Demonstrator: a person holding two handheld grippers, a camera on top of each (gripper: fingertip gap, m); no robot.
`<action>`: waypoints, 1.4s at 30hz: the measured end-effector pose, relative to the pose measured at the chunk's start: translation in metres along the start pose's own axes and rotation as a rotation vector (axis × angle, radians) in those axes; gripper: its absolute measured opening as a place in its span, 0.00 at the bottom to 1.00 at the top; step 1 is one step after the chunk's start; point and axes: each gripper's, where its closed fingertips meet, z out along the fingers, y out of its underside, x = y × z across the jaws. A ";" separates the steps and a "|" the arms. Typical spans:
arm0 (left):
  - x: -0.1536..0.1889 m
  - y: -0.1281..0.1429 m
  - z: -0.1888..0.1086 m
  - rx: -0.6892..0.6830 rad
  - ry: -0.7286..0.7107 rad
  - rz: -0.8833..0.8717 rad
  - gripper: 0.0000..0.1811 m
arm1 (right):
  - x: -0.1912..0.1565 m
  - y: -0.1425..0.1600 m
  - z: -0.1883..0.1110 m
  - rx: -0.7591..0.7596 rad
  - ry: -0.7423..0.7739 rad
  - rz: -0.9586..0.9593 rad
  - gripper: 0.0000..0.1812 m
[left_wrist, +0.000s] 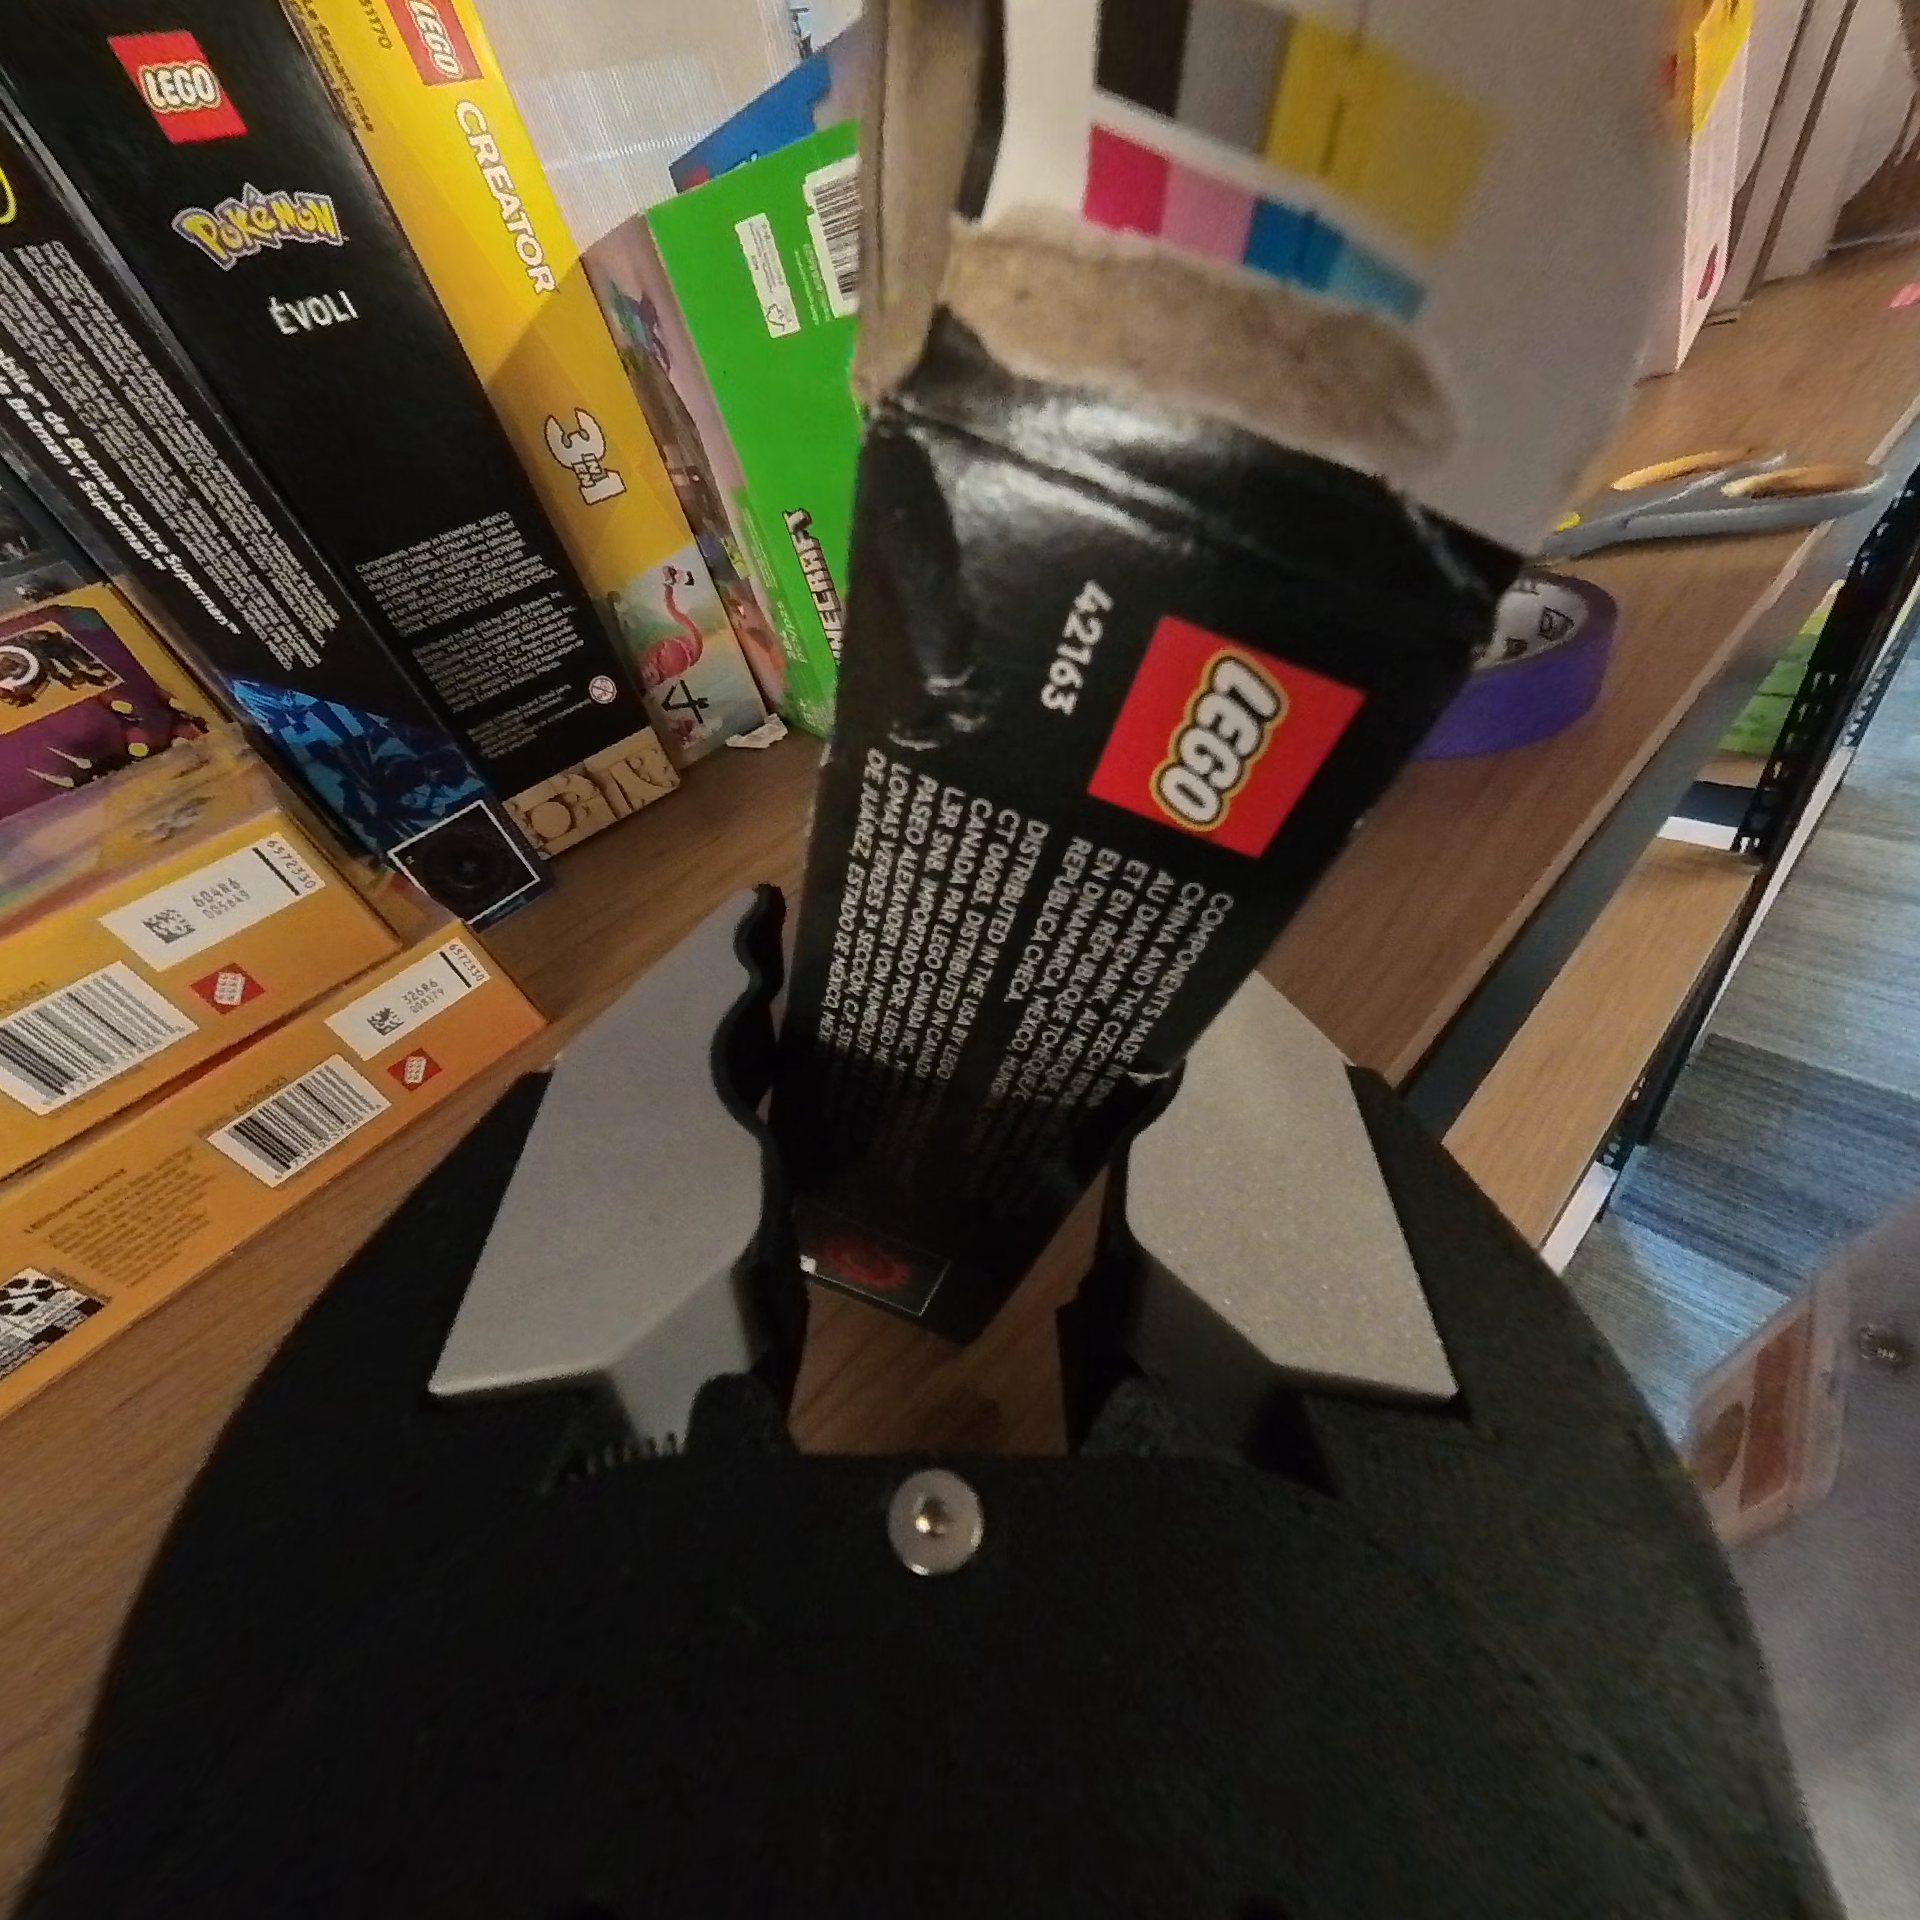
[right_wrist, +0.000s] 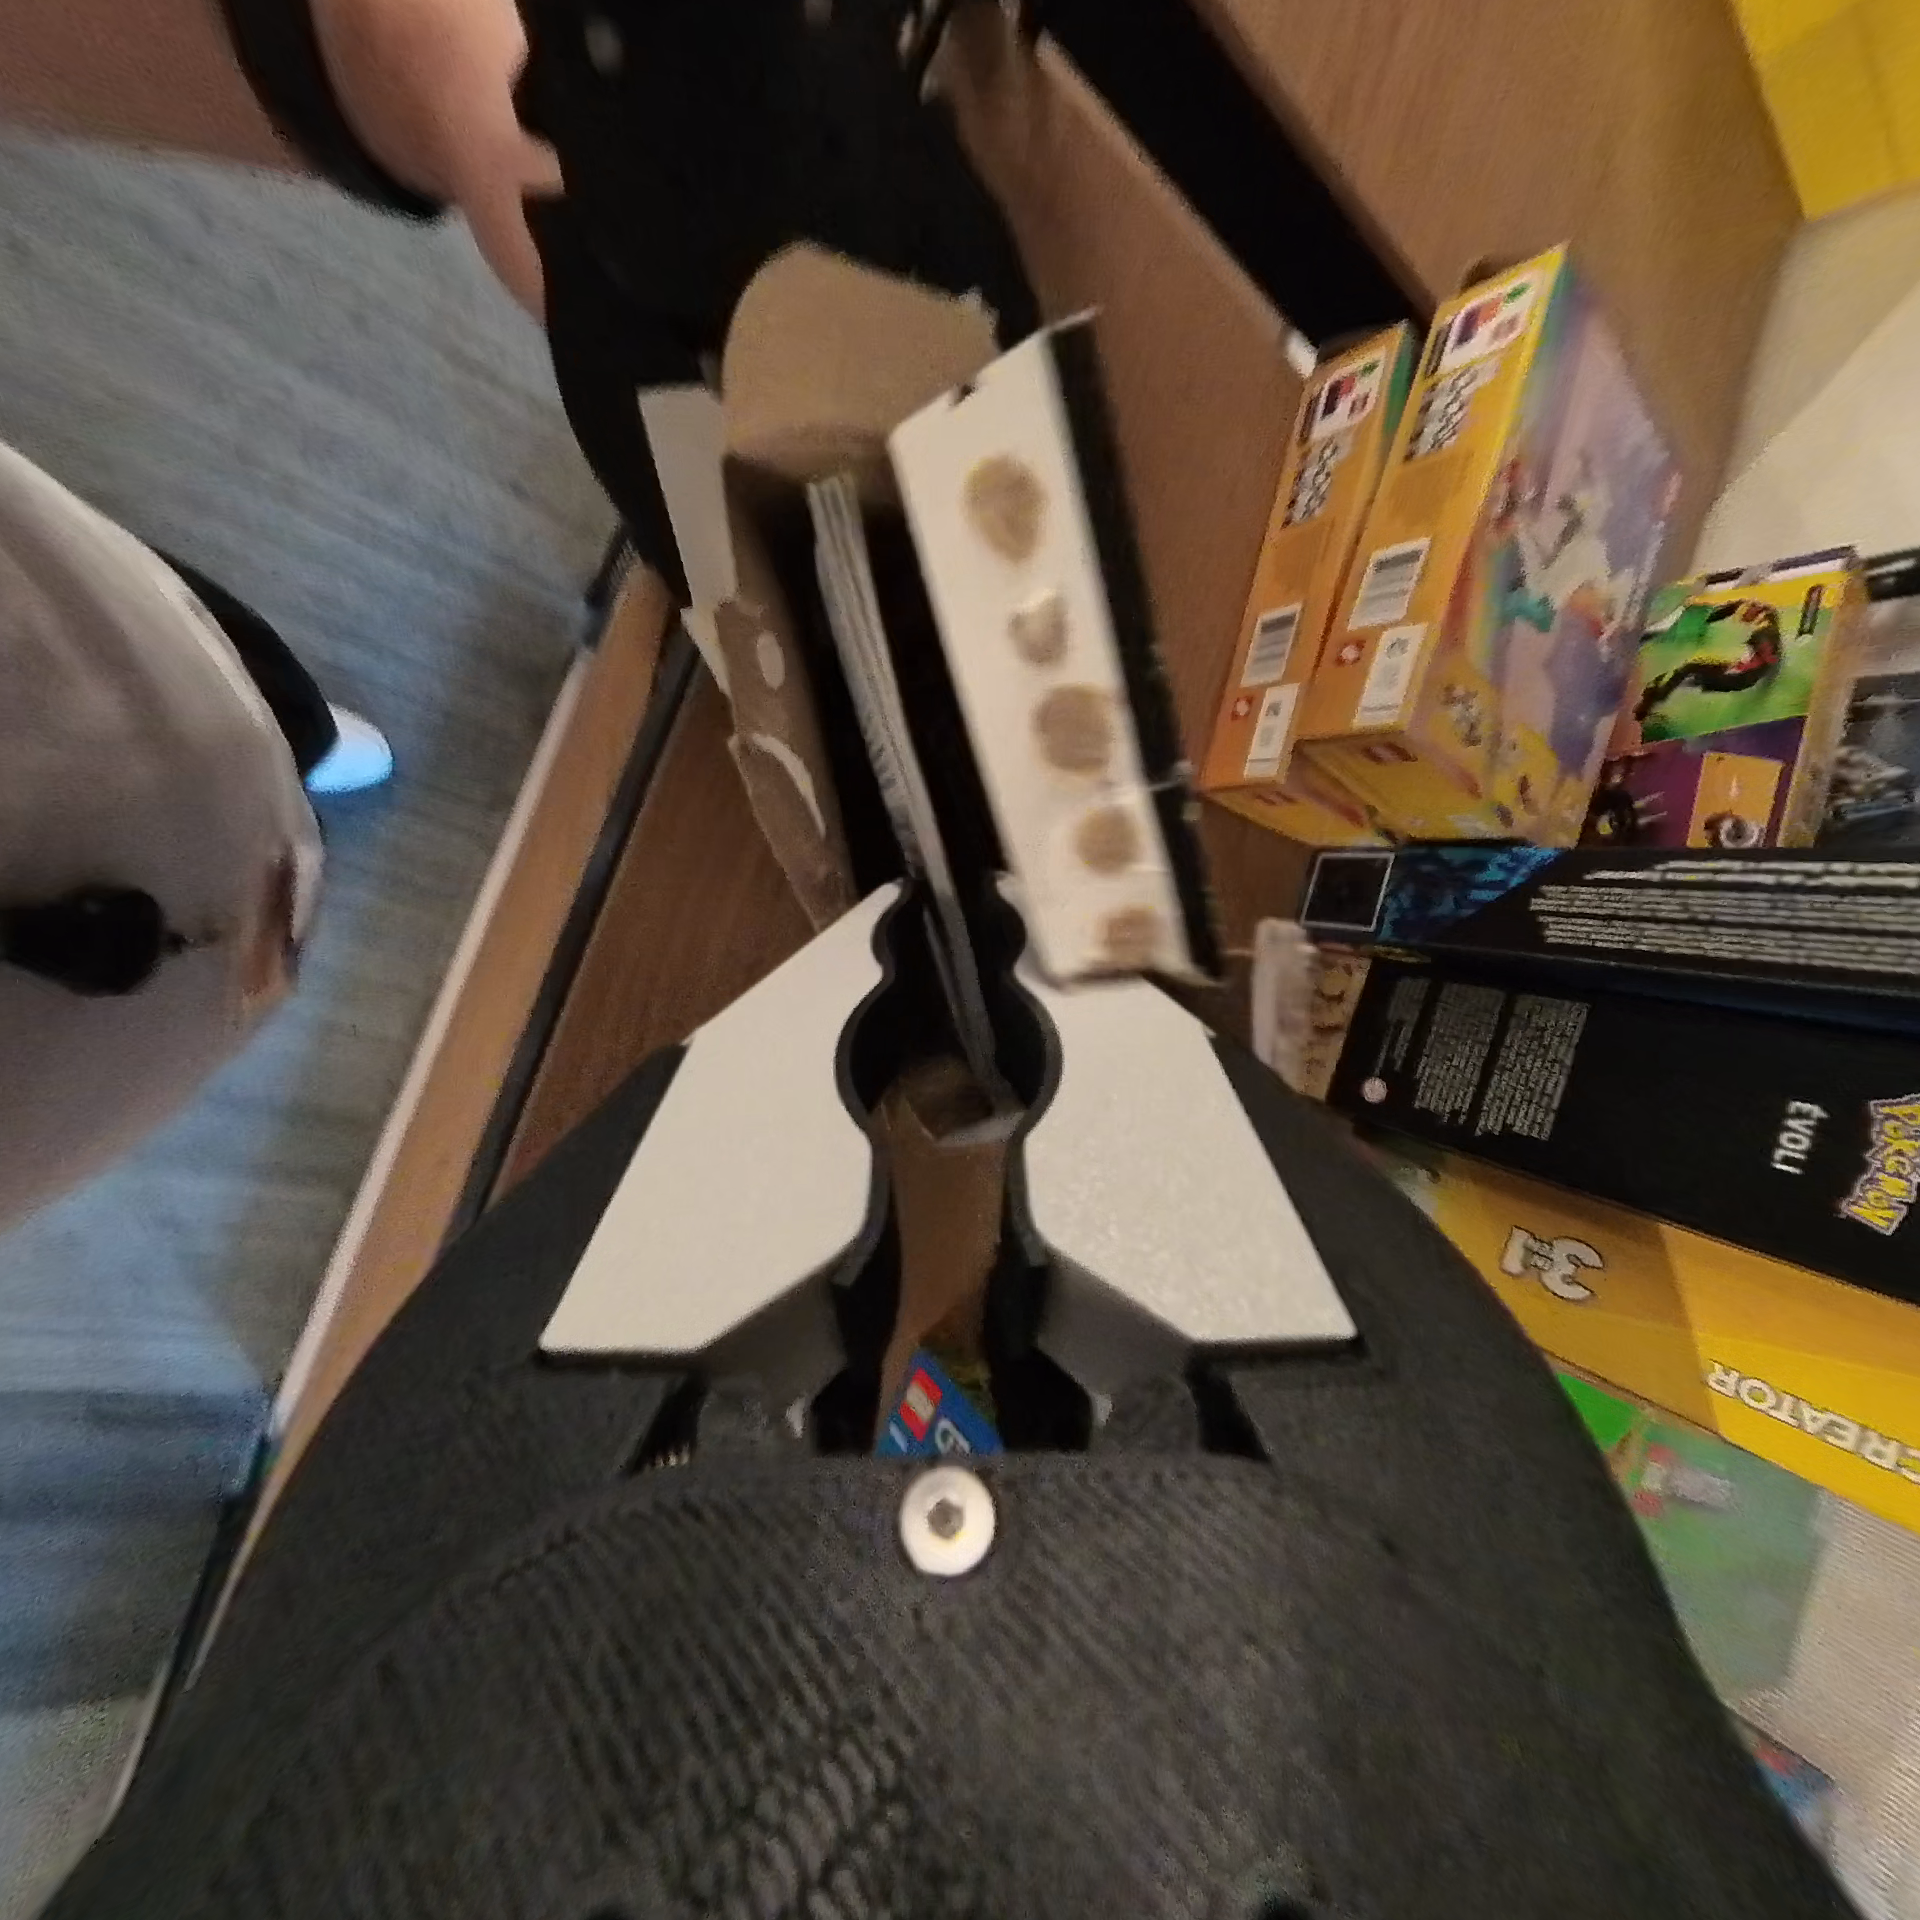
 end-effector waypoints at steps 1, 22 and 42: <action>0.000 0.000 0.000 -0.003 -0.001 -0.004 0.36 | 0.000 0.002 0.005 -0.028 0.015 -0.023 0.08; 0.010 -0.002 0.001 0.005 0.040 0.005 0.34 | 0.010 -0.009 -0.018 0.033 0.412 -0.387 0.01; 0.021 -0.002 0.004 0.004 0.023 0.088 0.31 | -0.007 0.032 0.002 -0.216 -0.007 -0.300 0.02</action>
